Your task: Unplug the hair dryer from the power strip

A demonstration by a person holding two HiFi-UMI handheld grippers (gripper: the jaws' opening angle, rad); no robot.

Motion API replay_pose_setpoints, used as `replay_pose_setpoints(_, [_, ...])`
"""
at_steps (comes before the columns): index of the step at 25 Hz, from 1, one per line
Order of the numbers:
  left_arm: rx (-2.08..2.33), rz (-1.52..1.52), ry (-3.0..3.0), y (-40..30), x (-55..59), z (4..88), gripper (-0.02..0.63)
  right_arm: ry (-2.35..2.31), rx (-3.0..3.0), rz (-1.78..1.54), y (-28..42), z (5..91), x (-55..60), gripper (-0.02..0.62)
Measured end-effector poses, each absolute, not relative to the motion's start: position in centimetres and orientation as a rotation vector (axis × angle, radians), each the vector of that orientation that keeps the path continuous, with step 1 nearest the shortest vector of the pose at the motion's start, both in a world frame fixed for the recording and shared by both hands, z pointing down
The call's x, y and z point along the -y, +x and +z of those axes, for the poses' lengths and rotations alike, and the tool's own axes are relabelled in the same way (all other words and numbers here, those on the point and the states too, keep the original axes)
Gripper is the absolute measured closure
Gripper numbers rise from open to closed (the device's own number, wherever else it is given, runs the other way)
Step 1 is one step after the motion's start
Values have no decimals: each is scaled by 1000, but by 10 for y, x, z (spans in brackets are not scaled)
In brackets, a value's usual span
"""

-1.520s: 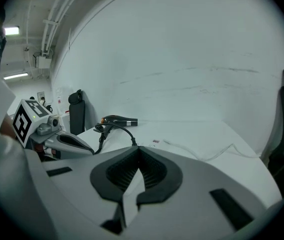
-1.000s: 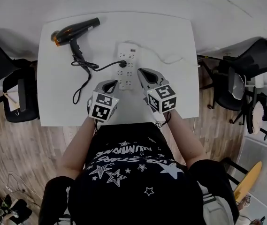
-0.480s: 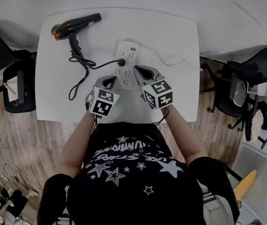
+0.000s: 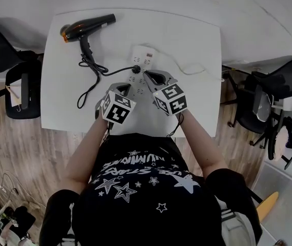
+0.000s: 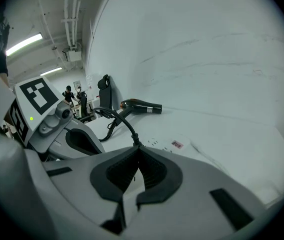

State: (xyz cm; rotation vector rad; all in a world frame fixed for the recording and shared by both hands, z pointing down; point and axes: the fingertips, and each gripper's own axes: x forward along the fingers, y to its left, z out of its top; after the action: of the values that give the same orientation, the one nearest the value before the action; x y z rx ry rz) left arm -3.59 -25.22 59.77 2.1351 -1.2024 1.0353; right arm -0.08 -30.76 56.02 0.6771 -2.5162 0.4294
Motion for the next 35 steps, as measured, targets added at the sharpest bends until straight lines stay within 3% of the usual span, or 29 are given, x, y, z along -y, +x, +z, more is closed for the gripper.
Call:
replay_pose_setpoints(3, [1169,1010,2123,-37,252,598,598,648,2523,401,-9,562,310,582])
replay_pose_setpoints(5, [1164,993,2122,-37,252,597,598,624,2525,384,-16,563,312,524])
replay_pose_setpoints(12, [1175,998,2140,-36,251,596,598,569,2519,355,-36,568,315,466])
replay_pose_setpoints(18, [1168,1009,2148,-37,251,596,598,522,2515,265,-48,572,322,509])
replay_pose_setpoints(28, [1170,1002,2142,-38,252,597,598,381,2565,492,-45,573,326,508])
replay_pose_setpoints(35, [1211,1015,2143,-37,252,596,598,434,2536,379,-45,571,323,518])
